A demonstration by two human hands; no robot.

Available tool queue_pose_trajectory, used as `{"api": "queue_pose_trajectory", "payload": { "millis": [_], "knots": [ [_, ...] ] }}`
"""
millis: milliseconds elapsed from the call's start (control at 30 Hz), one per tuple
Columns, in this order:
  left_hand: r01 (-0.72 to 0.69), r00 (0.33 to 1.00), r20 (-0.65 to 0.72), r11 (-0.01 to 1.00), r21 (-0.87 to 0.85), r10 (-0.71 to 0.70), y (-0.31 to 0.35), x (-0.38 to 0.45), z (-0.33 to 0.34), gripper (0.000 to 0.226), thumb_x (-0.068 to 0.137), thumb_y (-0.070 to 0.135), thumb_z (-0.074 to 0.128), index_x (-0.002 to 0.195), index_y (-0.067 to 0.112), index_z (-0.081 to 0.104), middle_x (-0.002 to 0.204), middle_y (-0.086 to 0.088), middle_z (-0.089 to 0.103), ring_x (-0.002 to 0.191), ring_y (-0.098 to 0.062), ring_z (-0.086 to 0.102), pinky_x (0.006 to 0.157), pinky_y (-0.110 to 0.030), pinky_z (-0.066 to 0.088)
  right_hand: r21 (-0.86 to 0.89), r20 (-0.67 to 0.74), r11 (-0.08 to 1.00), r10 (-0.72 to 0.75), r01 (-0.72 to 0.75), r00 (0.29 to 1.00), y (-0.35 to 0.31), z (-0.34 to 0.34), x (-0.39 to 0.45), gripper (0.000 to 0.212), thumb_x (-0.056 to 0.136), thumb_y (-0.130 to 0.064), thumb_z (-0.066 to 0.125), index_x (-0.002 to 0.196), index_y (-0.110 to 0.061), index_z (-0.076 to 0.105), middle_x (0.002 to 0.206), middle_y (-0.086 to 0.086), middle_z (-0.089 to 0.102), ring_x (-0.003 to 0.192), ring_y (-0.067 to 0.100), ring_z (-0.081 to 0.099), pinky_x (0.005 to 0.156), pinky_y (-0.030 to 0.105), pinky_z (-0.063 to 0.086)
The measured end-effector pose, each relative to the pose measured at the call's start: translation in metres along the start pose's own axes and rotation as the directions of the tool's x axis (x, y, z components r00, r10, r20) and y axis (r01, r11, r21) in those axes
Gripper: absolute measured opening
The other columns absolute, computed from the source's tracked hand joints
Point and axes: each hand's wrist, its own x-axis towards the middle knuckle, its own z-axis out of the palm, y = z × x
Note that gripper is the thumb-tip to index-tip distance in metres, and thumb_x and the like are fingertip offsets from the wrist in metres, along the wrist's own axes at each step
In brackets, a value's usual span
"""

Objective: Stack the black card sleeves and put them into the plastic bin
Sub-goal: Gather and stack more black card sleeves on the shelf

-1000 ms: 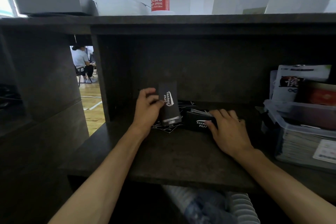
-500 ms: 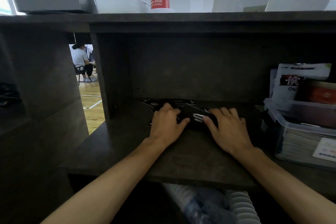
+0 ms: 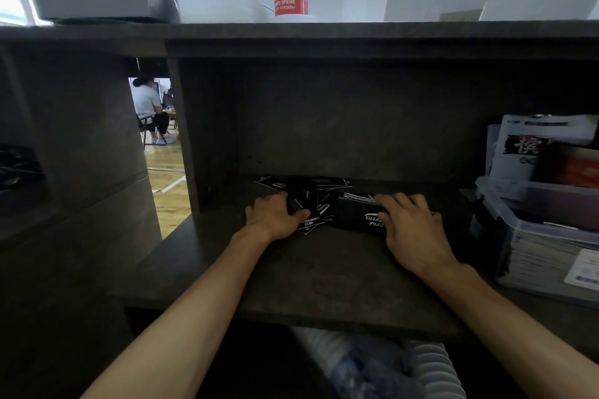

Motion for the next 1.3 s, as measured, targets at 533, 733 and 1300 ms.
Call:
{"api": "queue_pose_trajectory", "payload": {
  "millis": [533, 733, 1300],
  "knots": [
    [-0.115, 0.984, -0.126, 0.988, 0.099, 0.127, 0.013, -0.013, 0.002, 0.067, 0.074, 0.072, 0.064, 0.118, 0.023, 0.063, 0.126, -0.004, 0.059, 0.119, -0.024, 0.052, 0.101, -0.043, 0.041, 0.009, -0.020, 1.000, -0.001, 0.001, 1.000, -0.001, -0.001, -0.003, 0.042, 0.101, -0.035, 0.043, 0.143, -0.028, 0.041, 0.136, -0.002, 0.048, 0.124, 0.021, 0.040, 0.097, 0.050, 0.043],
    [-0.205, 0.976, -0.085, 0.978, -0.026, 0.203, 0.011, -0.023, -0.002, 0.053, 0.084, 0.042, 0.073, 0.130, 0.020, 0.059, 0.128, -0.006, 0.060, 0.117, -0.021, 0.057, 0.099, -0.037, 0.048, 0.006, -0.027, 1.000, 0.000, 0.000, 1.000, 0.000, -0.001, -0.002, 0.042, 0.102, -0.037, 0.041, 0.143, -0.029, 0.041, 0.135, -0.002, 0.049, 0.122, 0.020, 0.040, 0.096, 0.048, 0.043],
    [-0.364, 0.707, -0.620, 0.927, 0.092, 0.340, 0.028, -0.047, -0.013, 0.063, 0.092, 0.015, 0.060, 0.146, 0.020, 0.029, 0.085, 0.000, 0.063, 0.071, -0.012, 0.060, 0.070, -0.030, 0.051, 0.025, -0.043, 1.000, -0.004, 0.005, 0.999, 0.003, 0.003, 0.000, 0.044, 0.100, -0.040, 0.044, 0.142, -0.030, 0.041, 0.133, -0.002, 0.050, 0.120, 0.018, 0.042, 0.095, 0.045, 0.043]
  ]
}}
